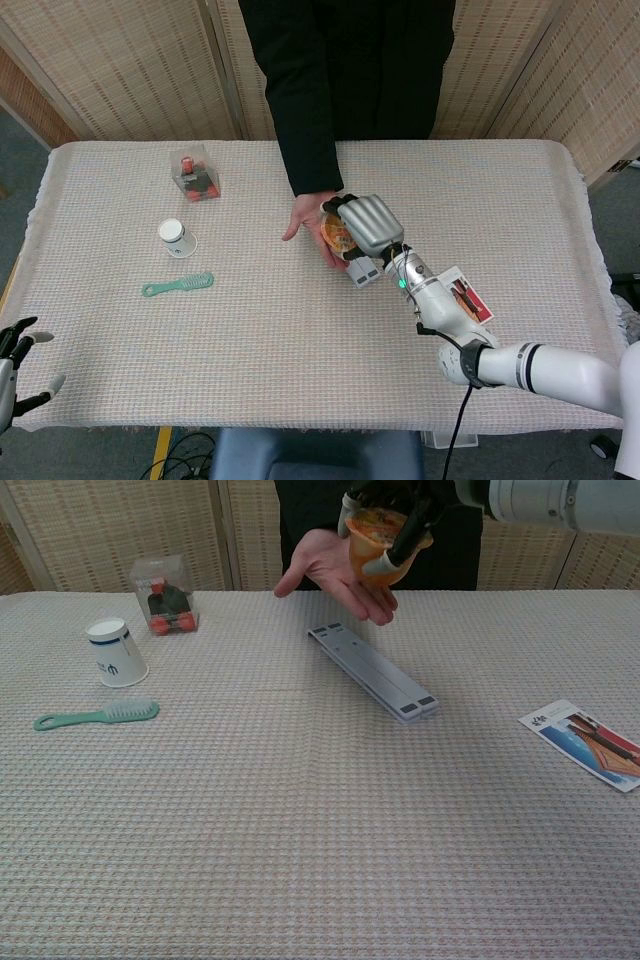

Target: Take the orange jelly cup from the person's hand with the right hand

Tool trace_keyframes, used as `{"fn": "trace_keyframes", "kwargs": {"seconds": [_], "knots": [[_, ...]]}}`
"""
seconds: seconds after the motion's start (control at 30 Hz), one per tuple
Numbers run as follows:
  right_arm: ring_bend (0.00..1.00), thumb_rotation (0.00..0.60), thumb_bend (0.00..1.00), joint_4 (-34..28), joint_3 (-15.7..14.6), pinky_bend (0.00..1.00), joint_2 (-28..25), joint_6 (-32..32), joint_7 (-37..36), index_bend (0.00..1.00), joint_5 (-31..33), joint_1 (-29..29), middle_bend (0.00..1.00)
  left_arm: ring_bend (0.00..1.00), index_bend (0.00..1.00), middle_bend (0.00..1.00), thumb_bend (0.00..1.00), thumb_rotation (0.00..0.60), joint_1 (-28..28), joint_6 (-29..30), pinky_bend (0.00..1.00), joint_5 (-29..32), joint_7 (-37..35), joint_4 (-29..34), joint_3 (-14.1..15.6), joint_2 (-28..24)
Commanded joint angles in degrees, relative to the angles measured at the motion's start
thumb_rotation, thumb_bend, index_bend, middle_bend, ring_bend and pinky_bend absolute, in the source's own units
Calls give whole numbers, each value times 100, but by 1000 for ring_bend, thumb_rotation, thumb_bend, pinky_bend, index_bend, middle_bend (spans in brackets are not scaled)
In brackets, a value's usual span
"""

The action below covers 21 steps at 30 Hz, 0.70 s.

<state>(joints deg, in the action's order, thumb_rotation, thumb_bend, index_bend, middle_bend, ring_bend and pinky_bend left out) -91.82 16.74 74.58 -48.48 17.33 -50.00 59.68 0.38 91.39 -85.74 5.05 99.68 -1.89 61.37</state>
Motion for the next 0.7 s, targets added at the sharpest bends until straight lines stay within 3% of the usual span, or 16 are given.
{"fn": "trace_keyframes", "kwargs": {"seconds": [0.03, 0.17, 0.33, 0.7], "knots": [[343, 600, 587, -379, -90, 681, -476, -131, -261, 356, -309, -340, 397, 201, 356, 195, 220, 600, -4, 28, 239, -41, 1, 17, -14, -1], [353, 600, 573, -452, -320, 681, -823, -297, -510, 356, -576, -773, 397, 201, 356, 195, 220, 600, -16, -10, 239, -45, 44, 34, -10, -19], [354, 600, 566, -37, -569, 679, -794, 59, -704, 356, -488, -927, 396, 201, 350, 195, 220, 600, -43, 36, 239, -99, 98, 96, -62, -23], [348, 600, 565, 1879, -826, 511, 476, 906, -836, 356, -177, -763, 342, 201, 348, 195, 220, 600, -84, -108, 239, -111, 127, 121, -11, -14]]}}
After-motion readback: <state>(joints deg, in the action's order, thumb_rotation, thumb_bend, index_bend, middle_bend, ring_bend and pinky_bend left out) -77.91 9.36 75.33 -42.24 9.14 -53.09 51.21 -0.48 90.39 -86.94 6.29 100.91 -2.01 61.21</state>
